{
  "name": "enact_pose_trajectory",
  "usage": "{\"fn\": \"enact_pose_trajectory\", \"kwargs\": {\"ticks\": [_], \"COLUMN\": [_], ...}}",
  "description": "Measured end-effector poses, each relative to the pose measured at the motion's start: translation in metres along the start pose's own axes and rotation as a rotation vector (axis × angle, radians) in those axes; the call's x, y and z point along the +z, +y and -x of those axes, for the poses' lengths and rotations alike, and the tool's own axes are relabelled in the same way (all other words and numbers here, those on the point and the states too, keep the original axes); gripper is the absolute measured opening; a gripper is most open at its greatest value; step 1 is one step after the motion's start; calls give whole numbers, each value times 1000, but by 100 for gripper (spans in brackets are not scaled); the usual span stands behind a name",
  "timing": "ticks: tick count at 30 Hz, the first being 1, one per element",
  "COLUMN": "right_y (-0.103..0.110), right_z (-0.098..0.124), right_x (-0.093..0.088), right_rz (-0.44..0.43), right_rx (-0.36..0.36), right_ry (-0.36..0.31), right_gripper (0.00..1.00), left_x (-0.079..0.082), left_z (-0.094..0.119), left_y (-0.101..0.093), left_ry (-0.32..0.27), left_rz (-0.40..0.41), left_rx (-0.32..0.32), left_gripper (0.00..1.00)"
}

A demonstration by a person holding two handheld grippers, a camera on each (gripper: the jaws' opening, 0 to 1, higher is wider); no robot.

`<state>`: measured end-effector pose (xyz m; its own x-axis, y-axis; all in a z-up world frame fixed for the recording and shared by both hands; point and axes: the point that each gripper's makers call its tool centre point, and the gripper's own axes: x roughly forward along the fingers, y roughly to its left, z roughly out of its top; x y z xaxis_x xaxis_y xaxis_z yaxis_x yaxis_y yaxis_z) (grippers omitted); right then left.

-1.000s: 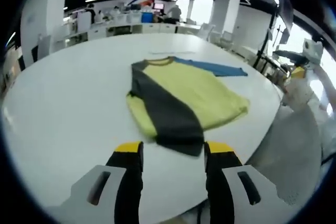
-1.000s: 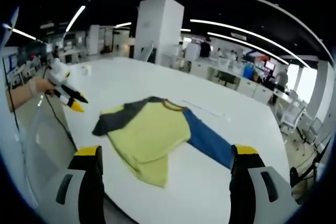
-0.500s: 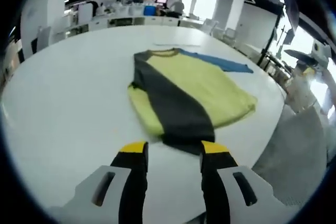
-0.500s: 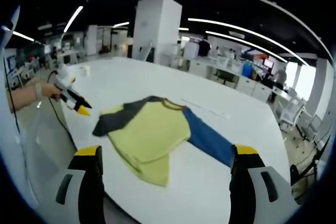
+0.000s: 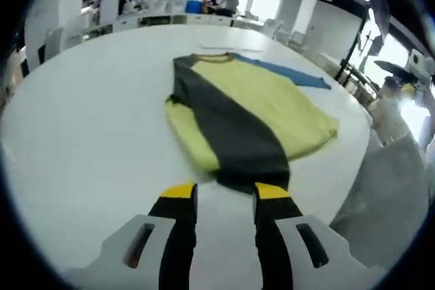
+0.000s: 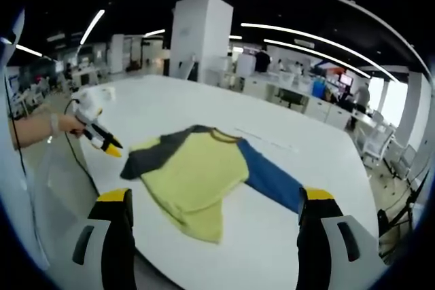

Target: Fold the garment on the visible template until the final outline fits inside the template.

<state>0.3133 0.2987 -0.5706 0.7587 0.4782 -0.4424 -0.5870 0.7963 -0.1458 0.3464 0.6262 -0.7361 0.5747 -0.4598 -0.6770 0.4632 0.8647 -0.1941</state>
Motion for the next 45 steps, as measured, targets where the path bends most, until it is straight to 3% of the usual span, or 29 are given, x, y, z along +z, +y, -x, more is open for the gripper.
{"fn": "enact_pose_trajectory", "kwargs": {"ticks": [12, 21, 33, 45], "right_y": [7, 11, 15, 18], "right_z": [4, 6, 9, 7], "right_x": [-2, -6, 1, 7], "right_rz": [-25, -41, -31, -16], "right_rx": [-42, -71, -90, -95], "right_ry": [-6, 2, 1, 5], "right_gripper": [100, 100, 100, 100], "left_x": [-5, -3, -3, -5], "left_z": [-18, -25, -28, -30], "left_y": [3, 9, 3, 1], "left_ry": [37, 21, 48, 95], "left_rz": [-20, -30, -110, -265], "left_rx": [-38, -50, -79, -65], "left_gripper": [28, 23, 17, 17]}}
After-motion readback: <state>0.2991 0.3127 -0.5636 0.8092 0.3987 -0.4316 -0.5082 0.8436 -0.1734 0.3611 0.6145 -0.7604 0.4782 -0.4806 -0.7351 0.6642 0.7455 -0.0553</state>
